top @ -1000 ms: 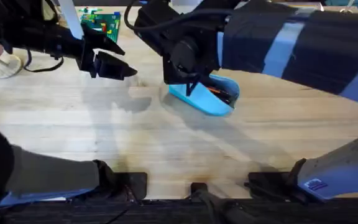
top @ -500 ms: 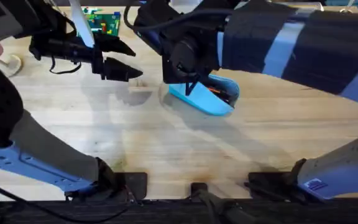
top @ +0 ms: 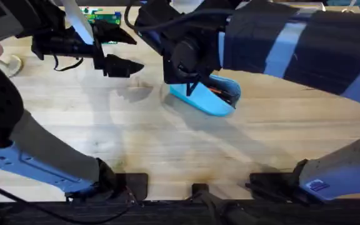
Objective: Unzip the bag, pick up the pens from the table one at a time and place them inside, then zip the bag closed.
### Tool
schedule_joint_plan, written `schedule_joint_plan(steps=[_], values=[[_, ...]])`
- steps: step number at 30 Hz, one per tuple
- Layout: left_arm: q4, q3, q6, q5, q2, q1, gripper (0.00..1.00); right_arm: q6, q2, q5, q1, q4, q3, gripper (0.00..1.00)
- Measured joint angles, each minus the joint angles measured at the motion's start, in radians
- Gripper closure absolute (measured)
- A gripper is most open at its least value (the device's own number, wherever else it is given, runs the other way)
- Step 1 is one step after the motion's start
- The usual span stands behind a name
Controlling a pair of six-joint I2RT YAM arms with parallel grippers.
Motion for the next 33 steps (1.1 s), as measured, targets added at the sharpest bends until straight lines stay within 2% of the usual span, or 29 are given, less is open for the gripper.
schedule_joint_plan(steps=[6, 10, 23, 33], values=[[0.000, 0.000, 0.097, 0.046, 0.000, 0.000, 0.009, 0.000, 0.000, 0.000, 0.000, 0.000, 0.000, 0.969], [0.001, 0.000, 0.131, 0.086, 0.003, -0.008, 0.010, 0.000, 0.000, 0.000, 0.000, 0.000, 0.000, 0.969], [0.023, 0.001, 0.173, 0.162, 0.102, -0.115, 0.010, 0.000, 0.000, 0.000, 0.000, 0.000, 0.000, 0.968], [0.023, 0.001, 0.193, 0.211, 0.204, -0.161, 0.010, 0.000, 0.000, 0.000, 0.000, 0.000, 0.000, 0.969]])
